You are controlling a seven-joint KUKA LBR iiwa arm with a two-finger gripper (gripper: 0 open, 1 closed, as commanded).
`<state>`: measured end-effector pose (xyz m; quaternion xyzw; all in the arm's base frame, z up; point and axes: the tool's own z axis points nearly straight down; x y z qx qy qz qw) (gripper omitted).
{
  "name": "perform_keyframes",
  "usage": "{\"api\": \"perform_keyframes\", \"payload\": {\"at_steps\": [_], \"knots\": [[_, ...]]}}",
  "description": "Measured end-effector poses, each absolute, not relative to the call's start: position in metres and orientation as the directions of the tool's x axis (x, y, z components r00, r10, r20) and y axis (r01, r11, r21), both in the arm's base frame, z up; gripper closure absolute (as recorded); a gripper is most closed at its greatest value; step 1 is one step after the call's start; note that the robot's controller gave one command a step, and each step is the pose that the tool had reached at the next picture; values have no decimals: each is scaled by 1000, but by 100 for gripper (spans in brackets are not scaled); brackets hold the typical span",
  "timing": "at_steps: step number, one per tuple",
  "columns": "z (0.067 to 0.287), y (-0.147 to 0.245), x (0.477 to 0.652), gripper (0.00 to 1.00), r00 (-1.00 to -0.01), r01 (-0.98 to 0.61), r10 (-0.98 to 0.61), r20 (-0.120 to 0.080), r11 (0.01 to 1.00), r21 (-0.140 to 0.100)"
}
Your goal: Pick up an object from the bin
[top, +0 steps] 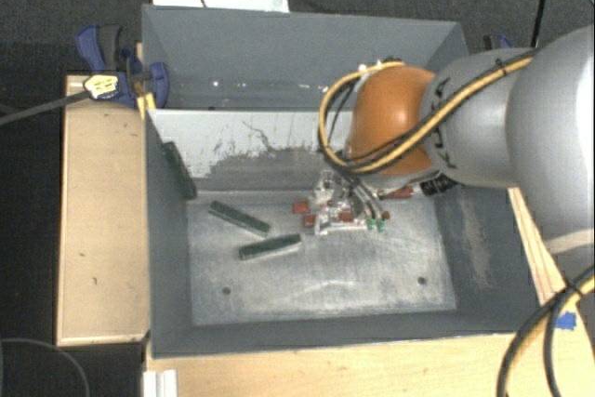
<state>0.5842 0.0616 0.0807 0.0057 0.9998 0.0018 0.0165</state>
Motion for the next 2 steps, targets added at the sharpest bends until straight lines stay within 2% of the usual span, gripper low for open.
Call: {"api": "perform_keyframes", "payload": {"at_steps": [1,2], "knots": [[211,71,573,100,-1000,-22,-22,-4,1000,0],[210,71,573,0,-1000,-22,-22,-3,1000,0]]}}
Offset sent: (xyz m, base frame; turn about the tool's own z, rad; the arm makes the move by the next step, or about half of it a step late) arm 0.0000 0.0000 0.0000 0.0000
